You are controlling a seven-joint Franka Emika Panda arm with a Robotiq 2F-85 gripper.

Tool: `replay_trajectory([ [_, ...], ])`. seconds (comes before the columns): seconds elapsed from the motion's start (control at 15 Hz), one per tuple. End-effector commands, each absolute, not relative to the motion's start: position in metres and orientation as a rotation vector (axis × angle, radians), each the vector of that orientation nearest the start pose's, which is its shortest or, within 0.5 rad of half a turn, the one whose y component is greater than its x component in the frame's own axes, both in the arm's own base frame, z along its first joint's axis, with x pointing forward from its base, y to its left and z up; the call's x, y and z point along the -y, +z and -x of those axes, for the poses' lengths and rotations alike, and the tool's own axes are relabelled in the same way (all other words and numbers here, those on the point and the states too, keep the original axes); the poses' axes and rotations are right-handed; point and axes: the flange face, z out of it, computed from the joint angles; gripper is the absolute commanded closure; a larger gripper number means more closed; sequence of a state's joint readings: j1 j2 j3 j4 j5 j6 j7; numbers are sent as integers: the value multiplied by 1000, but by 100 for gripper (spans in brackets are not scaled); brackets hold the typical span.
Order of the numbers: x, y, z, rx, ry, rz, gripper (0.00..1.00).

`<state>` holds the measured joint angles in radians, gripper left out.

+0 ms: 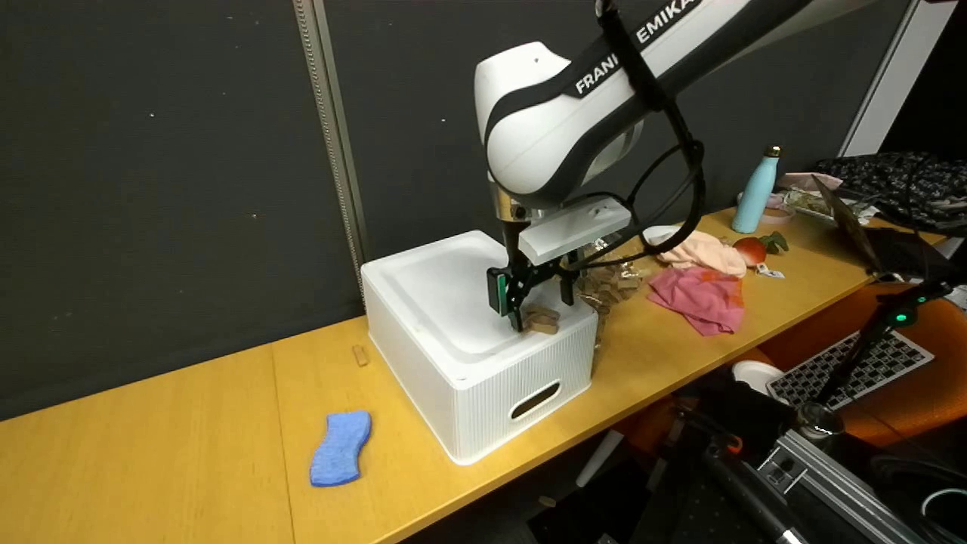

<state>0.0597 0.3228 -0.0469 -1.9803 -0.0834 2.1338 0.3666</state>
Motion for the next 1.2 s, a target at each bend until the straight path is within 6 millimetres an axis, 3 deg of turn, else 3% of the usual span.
replay_trajectory([
  [0.0, 3, 286, -583, -518, 192, 3216, 0],
  [0.13, 4, 283, -583, -513, 158, 3223, 0],
  [0.2, 4, 282, -582, -515, 147, 3223, 7],
  [0.27, 5, 281, -581, -517, 135, 3223, 26],
  [0.87, 1, 284, -581, -513, 58, 3206, 95],
  [1.13, -1, 303, -581, -523, 33, 3198, 100],
])
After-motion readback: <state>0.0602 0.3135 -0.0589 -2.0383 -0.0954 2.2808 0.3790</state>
